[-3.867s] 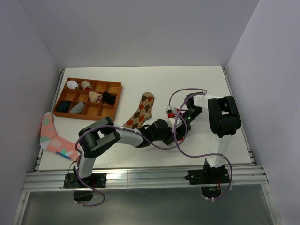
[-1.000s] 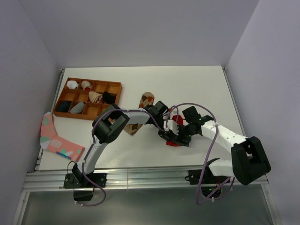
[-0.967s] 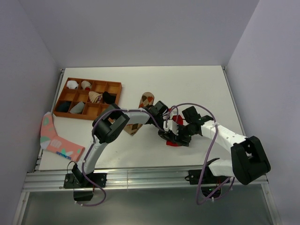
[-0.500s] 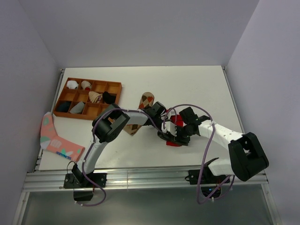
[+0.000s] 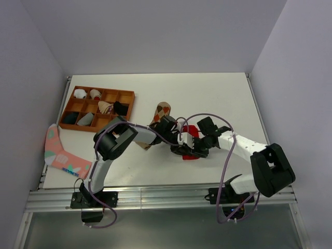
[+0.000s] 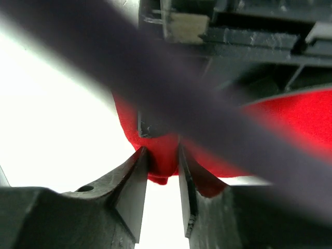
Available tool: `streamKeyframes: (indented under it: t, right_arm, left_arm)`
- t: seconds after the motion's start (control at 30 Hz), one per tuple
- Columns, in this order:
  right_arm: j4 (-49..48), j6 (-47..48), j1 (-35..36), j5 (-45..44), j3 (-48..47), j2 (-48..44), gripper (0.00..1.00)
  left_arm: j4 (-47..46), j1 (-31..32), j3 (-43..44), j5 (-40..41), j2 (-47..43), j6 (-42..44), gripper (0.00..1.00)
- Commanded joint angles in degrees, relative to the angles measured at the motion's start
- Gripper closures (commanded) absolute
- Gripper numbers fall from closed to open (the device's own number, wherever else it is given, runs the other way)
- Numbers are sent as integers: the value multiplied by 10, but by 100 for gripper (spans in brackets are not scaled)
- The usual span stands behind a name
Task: Roll the socks
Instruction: Roll the sock at the center of the board.
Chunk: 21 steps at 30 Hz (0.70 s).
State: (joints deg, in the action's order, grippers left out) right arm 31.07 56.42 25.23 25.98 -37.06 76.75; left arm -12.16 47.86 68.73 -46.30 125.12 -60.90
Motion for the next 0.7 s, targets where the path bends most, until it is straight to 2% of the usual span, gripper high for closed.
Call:
streamKeyframes:
  t: [0.0,0.4,0.67]
  right_arm:
    - [18,11,-8,-25,-16,28,83]
    - [166,38,-87,79,-175,166,85]
    - [245,47,-116,114,-243,241,86]
  left_arm:
    - [-31,-21,-32,100,-29,-50,93]
    - [-147,-21,-106,176,-69,-141,86]
    - [-133,-7,-88,210,-75,-132,83]
